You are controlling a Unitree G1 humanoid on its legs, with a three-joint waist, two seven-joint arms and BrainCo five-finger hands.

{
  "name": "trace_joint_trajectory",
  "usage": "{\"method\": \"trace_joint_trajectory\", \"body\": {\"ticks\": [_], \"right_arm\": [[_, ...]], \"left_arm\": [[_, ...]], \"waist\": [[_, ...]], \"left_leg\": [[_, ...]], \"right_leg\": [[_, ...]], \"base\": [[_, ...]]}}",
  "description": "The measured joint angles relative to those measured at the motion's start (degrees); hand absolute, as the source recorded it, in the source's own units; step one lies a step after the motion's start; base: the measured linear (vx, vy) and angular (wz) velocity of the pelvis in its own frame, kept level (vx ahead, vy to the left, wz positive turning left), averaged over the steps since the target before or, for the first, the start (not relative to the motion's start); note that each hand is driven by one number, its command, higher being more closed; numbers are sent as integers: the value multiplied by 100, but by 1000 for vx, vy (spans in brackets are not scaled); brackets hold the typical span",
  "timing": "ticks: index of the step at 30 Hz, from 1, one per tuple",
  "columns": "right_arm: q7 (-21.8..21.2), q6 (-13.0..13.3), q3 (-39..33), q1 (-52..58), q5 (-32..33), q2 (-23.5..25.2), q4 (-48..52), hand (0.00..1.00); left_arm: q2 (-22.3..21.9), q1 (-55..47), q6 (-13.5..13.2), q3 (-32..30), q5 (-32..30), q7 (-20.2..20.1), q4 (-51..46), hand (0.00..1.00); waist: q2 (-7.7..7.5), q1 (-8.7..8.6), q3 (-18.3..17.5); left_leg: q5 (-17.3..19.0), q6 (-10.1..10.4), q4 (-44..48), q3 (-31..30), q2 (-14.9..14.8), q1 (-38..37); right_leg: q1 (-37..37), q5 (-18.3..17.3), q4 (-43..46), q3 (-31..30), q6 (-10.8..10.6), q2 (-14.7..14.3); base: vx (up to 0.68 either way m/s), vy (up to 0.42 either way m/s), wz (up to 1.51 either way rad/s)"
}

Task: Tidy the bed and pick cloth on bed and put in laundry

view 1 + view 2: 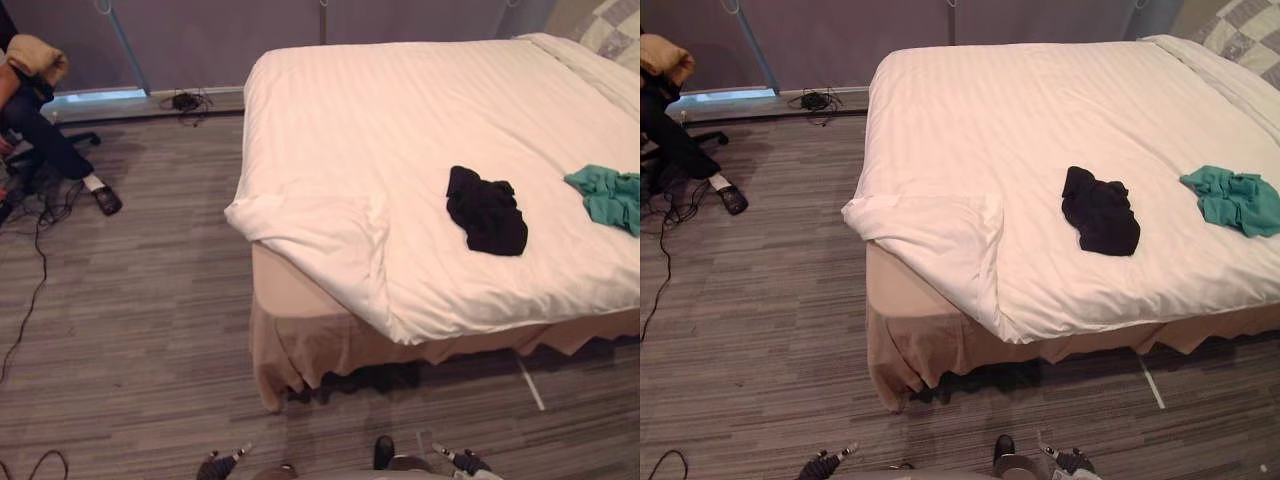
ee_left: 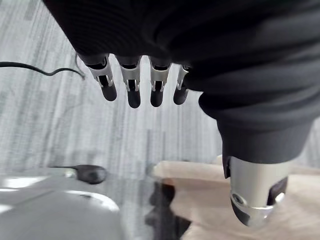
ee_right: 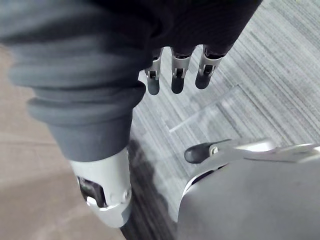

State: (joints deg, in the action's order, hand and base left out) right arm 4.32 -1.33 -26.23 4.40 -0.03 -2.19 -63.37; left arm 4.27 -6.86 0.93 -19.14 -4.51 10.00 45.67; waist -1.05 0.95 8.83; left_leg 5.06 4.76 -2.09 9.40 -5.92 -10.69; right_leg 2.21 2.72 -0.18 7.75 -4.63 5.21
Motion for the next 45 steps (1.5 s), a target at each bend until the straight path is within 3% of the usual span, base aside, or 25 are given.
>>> {"method": "trace_joint_trajectory", "body": {"ticks": [6,10,13,18,25,26,32,36,39,43,44,45], "right_arm": [[64,117,425,588,-6,19,413,0],[56,113,416,607,-6,-83,480,0],[56,112,398,542,-1,-110,651,0],[74,121,407,173,134,-36,855,0],[294,368,524,-363,567,-39,1113,0],[326,399,623,-378,640,-42,1164,0],[419,547,854,-381,939,16,1393,0],[444,608,1159,-374,1114,-53,1854,0],[443,663,1326,-364,1186,-65,2475,0],[471,676,1330,-296,1229,-248,3248,0],[511,668,1301,-206,1227,-329,3437,0],[560,665,1262,-151,1226,-370,3559,0]], "left_arm": [[1254,739,-385,-61,-68,776,-2382,0],[1507,1390,-468,79,-190,1033,-2943,0],[1642,2183,-473,450,-290,1163,-2958,0],[1929,3789,-454,1356,-546,1262,-2745,0],[2347,6295,-130,2419,-1182,1232,-376,0],[2348,6630,-70,2607,-1395,1205,19,100],[2389,7365,34,2800,-2267,1118,670,100],[2467,7380,-45,2779,-2553,811,661,100],[2517,7116,-143,2645,-2552,631,587,100],[2502,5960,-172,2230,-2505,426,355,100],[2502,5537,-190,2057,-2462,374,181,0],[2502,5273,-197,1948,-2430,373,68,0]], "waist": [[67,-58,-70],[211,-172,-43],[330,-210,67],[126,-348,477],[90,-648,1253],[94,-664,1390],[94,-646,1596],[93,-619,1595],[89,-589,1593],[113,-596,1487],[116,-595,1347],[118,-590,1277]], "left_leg": [[1,-1,22,173,16,201],[-1,-2,82,382,51,479],[-4,7,176,652,60,876],[52,69,503,1051,-9,1474],[82,26,820,1349,-25,2286],[82,25,841,1388,-25,2367],[153,-27,946,1494,-99,2692],[79,25,1058,1765,-270,2687],[80,25,1116,1736,-303,2583],[114,1,1084,1636,-381,2119],[111,2,1063,1561,-393,2081],[88,35,1052,1512,-396,2014]], "right_leg": [[-118,242,-314,-95,11,-22],[-473,380,-331,-344,17,-14],[-959,538,-333,-628,43,-27],[-1611,776,-326,-1024,103,-107],[-2397,1115,-415,-1416,58,-121],[-2491,1154,-421,-1452,49,-120],[-2734,1315,-517,-1723,-129,-122],[-2750,1351,-509,-1730,-179,-134],[-2596,1351,-509,-1697,-180,-134],[-2029,1347,-537,-1549,-181,-190],[-1981,1344,-538,-1492,-182,-201],[-1931,1331,-539,-1432,-191,-207]], "base": [[-55,-15,-13],[-58,-8,-26],[-80,-22,-44],[-84,-50,-37],[-82,-48,-20],[-70,-12,-17],[-45,3,1],[-6,-9,11],[-8,-9,3],[-11,2,7],[-15,3,24],[8,-8,26]]}}
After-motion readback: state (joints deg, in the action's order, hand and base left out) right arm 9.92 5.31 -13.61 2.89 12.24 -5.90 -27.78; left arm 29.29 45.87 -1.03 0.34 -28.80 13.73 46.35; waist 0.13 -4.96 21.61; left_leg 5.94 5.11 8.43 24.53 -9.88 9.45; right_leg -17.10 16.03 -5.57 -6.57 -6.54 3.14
